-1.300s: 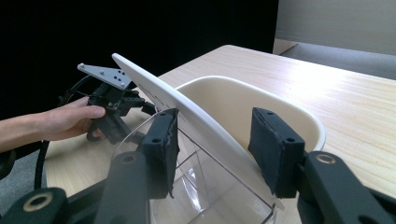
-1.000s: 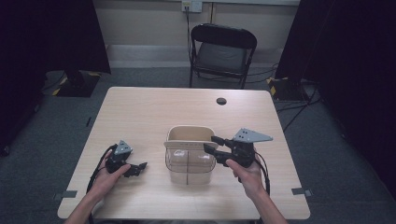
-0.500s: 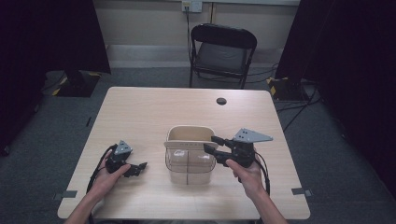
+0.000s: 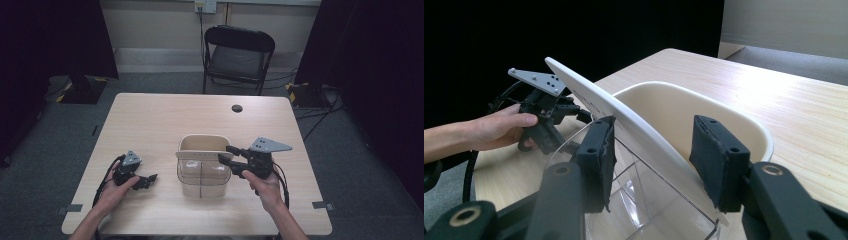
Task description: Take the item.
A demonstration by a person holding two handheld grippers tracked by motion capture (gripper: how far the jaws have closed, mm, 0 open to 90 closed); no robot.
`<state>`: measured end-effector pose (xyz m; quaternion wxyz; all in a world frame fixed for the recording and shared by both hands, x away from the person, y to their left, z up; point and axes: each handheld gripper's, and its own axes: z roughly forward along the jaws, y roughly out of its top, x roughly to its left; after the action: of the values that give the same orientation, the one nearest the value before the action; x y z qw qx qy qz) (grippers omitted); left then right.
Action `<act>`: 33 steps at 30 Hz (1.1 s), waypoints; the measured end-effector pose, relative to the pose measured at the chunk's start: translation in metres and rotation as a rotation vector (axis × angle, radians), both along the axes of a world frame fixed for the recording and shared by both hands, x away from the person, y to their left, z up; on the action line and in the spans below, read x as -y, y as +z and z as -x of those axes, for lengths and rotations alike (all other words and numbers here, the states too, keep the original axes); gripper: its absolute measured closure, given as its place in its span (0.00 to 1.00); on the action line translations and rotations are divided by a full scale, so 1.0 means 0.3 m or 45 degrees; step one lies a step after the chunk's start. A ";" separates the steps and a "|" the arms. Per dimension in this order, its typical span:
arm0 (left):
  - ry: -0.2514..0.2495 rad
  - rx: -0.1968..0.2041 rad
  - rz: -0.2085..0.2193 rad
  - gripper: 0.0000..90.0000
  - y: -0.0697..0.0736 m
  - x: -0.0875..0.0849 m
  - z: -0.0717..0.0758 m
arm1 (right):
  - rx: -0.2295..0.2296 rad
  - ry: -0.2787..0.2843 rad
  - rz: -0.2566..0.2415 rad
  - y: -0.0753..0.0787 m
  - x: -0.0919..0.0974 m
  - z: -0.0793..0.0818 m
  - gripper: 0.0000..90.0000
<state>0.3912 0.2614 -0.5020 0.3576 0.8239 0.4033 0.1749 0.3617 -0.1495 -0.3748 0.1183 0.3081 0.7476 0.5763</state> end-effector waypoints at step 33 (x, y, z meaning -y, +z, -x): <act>0.000 -0.001 0.002 0.11 0.000 0.000 0.000 | 0.001 -0.004 0.012 -0.001 -0.001 0.001 0.59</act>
<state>0.3911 0.2615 -0.5020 0.3579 0.8237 0.4037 0.1743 0.3616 -0.1491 -0.3749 0.1208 0.3084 0.7499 0.5727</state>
